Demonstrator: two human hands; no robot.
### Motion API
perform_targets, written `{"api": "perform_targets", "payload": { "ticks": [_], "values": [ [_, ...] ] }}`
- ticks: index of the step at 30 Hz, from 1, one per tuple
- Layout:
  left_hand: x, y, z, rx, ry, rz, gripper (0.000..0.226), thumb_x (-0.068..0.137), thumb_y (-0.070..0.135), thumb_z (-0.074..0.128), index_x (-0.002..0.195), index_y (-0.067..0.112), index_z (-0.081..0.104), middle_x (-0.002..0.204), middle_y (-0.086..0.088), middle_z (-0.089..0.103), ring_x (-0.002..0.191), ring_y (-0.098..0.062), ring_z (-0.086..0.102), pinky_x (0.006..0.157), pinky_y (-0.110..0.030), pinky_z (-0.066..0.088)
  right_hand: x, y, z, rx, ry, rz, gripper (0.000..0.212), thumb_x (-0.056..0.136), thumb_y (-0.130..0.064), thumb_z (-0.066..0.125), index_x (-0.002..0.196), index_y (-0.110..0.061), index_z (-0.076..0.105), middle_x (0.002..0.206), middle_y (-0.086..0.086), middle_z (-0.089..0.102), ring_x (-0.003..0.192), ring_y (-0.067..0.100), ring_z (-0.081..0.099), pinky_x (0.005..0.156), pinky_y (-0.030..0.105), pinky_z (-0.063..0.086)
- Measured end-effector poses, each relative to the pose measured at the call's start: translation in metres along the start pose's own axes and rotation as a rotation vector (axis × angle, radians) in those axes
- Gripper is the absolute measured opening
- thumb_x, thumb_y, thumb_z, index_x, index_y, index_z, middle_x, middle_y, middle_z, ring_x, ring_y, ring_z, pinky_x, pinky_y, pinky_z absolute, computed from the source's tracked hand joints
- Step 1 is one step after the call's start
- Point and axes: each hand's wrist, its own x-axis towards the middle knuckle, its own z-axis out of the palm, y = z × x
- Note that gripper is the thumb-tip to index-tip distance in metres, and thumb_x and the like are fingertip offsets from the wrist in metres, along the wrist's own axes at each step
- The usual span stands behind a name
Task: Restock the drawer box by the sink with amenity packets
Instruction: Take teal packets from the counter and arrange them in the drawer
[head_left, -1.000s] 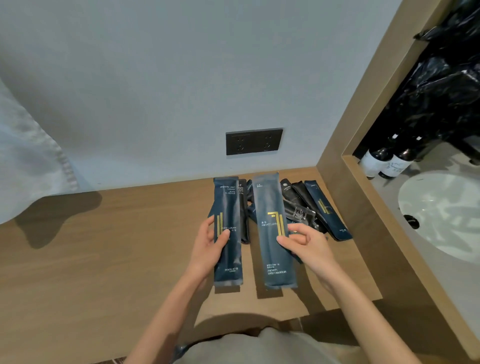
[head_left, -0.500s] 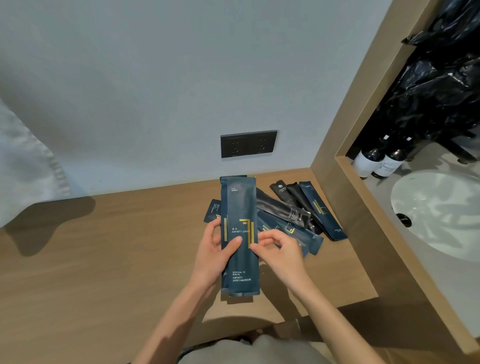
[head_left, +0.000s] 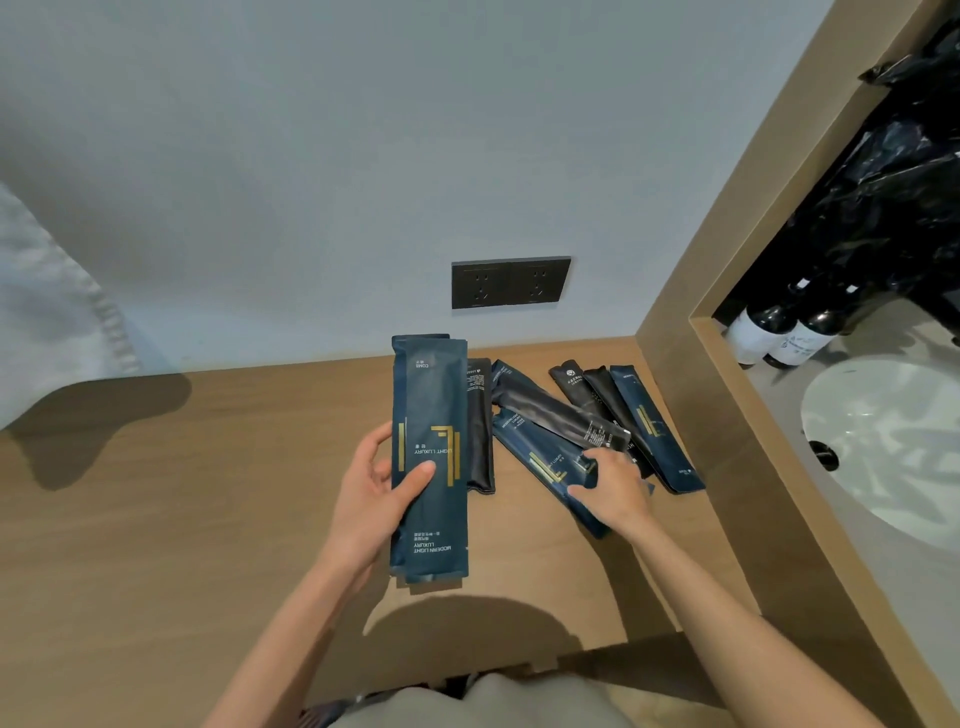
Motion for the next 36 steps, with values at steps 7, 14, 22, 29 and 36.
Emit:
{"api": "perform_targets", "payload": {
  "ticks": [7,14,22,29,36],
  "values": [
    [0.004,0.004,-0.005,0.001,-0.013,-0.005,0.049,0.086,0.001,0.063,0.127,0.024,0.047,0.099,-0.004,0.076,0.085,-0.016,0.072,0.065,-0.025,0.058,0.005,-0.001,0.019,-0.140,0.030,0.076,0.068,0.079,-0.054,0.066,0.135,-0.025,0.038,0.140,0.010,0.035,0.131,0.033,0.033,0.105,0.048,0.036],
    [0.005,0.003,-0.009,-0.004,-0.026,-0.023,0.049,0.086,0.002,0.064,0.124,0.027,0.047,0.100,-0.003,0.075,0.086,-0.017,0.073,0.066,-0.027,0.058,-0.007,0.000,0.022,-0.067,-0.006,0.105,0.069,0.077,-0.052,0.069,0.135,-0.029,0.039,0.138,0.008,0.036,0.128,0.033,0.034,0.102,0.045,0.038],
    [0.000,0.001,-0.017,0.013,-0.026,-0.046,0.049,0.086,0.005,0.065,0.126,0.026,0.047,0.101,-0.003,0.075,0.087,-0.019,0.073,0.066,-0.029,0.059,-0.014,-0.009,0.033,0.077,-0.039,0.204,0.061,0.066,-0.042,0.080,0.114,-0.019,0.051,0.121,0.008,0.053,0.122,0.029,0.041,0.097,0.042,0.040],
    [-0.002,-0.002,-0.025,0.025,-0.043,-0.042,0.050,0.085,0.005,0.065,0.129,0.021,0.047,0.103,-0.005,0.074,0.090,-0.020,0.072,0.070,-0.031,0.059,-0.019,-0.013,0.041,0.268,-0.120,0.221,0.039,0.074,-0.032,0.077,0.098,-0.012,0.054,0.106,0.009,0.064,0.094,0.026,0.059,0.080,0.040,0.052],
    [-0.005,0.000,-0.029,0.017,-0.049,-0.047,0.050,0.086,0.005,0.065,0.129,0.021,0.046,0.106,-0.007,0.073,0.091,-0.022,0.072,0.076,-0.037,0.058,-0.040,-0.037,0.002,0.506,-0.164,0.153,0.020,0.084,-0.022,0.071,0.086,-0.019,0.051,0.105,0.008,0.064,0.090,0.020,0.059,0.075,0.032,0.047]
  ]
}}
